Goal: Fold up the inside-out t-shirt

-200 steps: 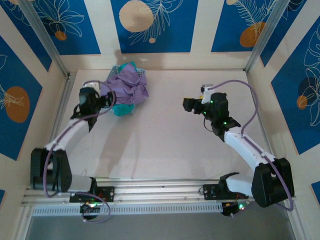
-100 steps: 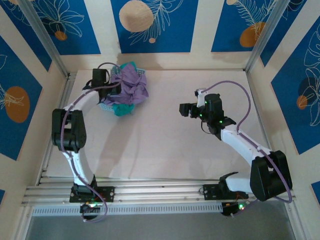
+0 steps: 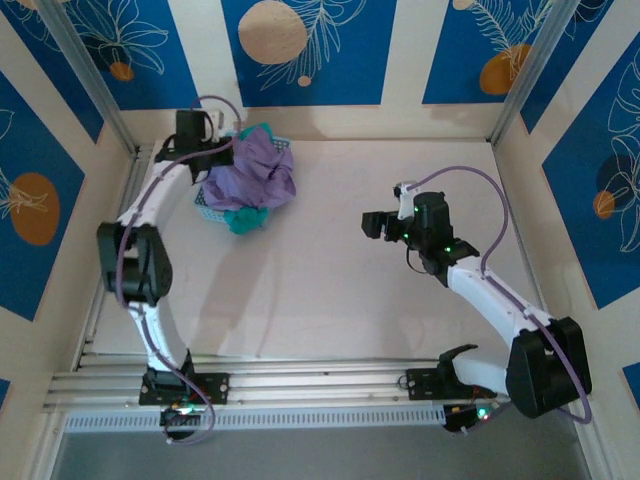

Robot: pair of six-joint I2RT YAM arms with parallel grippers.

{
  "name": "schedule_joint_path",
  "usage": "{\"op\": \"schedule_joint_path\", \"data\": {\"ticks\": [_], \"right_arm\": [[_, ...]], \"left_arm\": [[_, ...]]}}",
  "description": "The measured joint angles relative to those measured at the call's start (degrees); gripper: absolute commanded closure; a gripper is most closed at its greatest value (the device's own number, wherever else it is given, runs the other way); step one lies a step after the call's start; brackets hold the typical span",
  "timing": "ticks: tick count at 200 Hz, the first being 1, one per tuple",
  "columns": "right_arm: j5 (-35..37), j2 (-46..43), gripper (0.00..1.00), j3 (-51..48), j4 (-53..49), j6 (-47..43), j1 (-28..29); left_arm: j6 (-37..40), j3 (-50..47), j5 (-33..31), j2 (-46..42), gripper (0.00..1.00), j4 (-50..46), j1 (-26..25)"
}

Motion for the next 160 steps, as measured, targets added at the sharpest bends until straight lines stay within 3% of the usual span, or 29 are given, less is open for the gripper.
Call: {"op": "schedule_joint_path", "data": {"ticks": [32,56,113,155,160], "right_arm": [[0.0,-2.7,0.09,0.0,-0.5,0.5,-0.3],[-0.2,-3.3,0.09,0.2,-1.4,0.8,-0.9],[-0.1,-5.9,0.09,3.7,-8.5,0.8,-2.5],[4.2,-14.3,0.09,4.7,-16.4,0.9,-7.6],[4.9,-15.5,0.1,4.7,-17.1,0.9,-8.5]], "left_arm": [[-7.1,-1.4,5.0,-17.2,1.0,11.9,-1.6],[-10.7,4.2,7.1,-22.3,1.0,18.4,-5.2],[-12.5,18.0,12.6,-14.1,1.0,20.9,-18.9],[-13.1,15.7,14.8,-6.7,1.0,17.9,-24.7],[-13.4,13.8,14.9,-6.6,0.95,18.3,-25.5]]}}
